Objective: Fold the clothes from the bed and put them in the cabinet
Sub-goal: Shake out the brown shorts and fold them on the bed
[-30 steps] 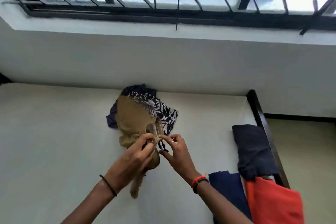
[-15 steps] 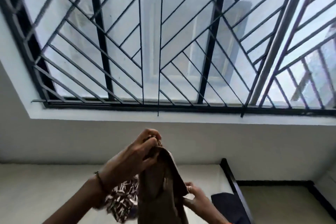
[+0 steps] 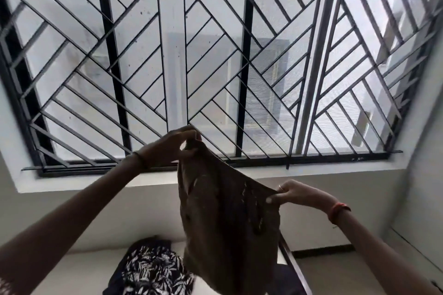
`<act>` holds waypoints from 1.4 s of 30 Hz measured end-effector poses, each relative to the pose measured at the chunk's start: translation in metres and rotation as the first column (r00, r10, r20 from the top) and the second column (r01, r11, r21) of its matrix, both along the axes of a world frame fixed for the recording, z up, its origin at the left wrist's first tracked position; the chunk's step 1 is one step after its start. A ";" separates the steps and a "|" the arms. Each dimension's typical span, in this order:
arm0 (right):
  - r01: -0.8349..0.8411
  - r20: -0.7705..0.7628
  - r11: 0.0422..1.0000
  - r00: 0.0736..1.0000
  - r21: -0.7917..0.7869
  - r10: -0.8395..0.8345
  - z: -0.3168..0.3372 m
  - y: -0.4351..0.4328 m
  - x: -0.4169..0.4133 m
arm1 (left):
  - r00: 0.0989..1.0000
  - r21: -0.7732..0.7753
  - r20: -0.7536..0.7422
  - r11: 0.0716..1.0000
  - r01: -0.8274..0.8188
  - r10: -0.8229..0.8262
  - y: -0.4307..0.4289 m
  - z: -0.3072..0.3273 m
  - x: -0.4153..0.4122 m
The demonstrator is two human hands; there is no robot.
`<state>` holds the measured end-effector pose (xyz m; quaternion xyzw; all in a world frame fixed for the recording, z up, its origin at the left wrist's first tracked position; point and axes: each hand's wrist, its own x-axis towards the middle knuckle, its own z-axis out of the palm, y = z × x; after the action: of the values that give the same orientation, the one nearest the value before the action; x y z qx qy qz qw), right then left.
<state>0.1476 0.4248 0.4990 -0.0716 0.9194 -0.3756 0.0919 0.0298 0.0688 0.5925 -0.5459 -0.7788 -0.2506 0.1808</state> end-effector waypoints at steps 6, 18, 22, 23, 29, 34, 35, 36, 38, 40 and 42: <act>0.105 -0.129 0.978 0.988 0.182 -0.082 0.046 0.027 0.002 | 0.975 -0.298 -0.014 0.930 -0.216 0.222 0.004 0.013 -0.031; 0.499 -0.462 0.696 0.847 0.516 -0.264 0.093 0.029 -0.001 | 0.899 -0.502 -0.320 0.752 -0.428 0.298 0.033 0.049 -0.036; 0.554 -0.472 0.720 0.810 0.418 -0.349 0.093 0.022 -0.006 | 0.820 -0.528 -0.449 0.635 -0.564 0.354 0.044 0.054 -0.032; 0.552 -0.454 0.729 0.814 0.406 -0.363 0.092 0.021 -0.007 | 0.800 -0.528 -0.479 0.610 -0.591 0.361 0.045 0.054 -0.031; 0.661 -0.528 0.714 0.702 0.231 -0.479 0.087 0.013 -0.008 | 0.676 -0.457 -0.636 0.524 -0.718 0.372 0.054 0.046 -0.023; 0.751 -0.637 0.631 0.586 0.194 -0.501 0.075 0.006 -0.012 | 0.850 -0.561 -0.232 0.649 -0.514 0.473 0.055 0.039 -0.022; 0.762 -0.653 0.614 0.576 0.209 -0.493 0.071 0.006 -0.012 | 0.869 -0.560 -0.117 0.691 -0.457 0.480 0.054 0.038 -0.024; 0.772 -0.669 0.592 0.568 0.231 -0.479 0.067 0.007 -0.012 | 0.882 -0.553 -0.046 0.724 -0.413 0.468 0.052 0.037 -0.025; 0.799 -0.731 0.525 0.541 0.293 -0.415 0.059 0.009 -0.013 | 0.895 -0.532 0.025 0.763 -0.366 0.446 0.051 0.035 -0.026; 0.836 -0.823 0.387 0.504 0.389 -0.262 0.050 0.011 -0.013 | 0.902 -0.498 0.067 0.798 -0.340 0.426 0.051 0.034 -0.027; 0.852 -0.861 0.231 0.500 0.469 -0.097 0.044 0.011 -0.012 | 0.909 -0.453 0.114 0.835 -0.311 0.400 0.052 0.035 -0.028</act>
<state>0.1358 0.4359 0.5429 0.1751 0.8909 0.2094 -0.3630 0.0013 0.1208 0.6273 -0.3884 -0.9167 -0.0911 0.0203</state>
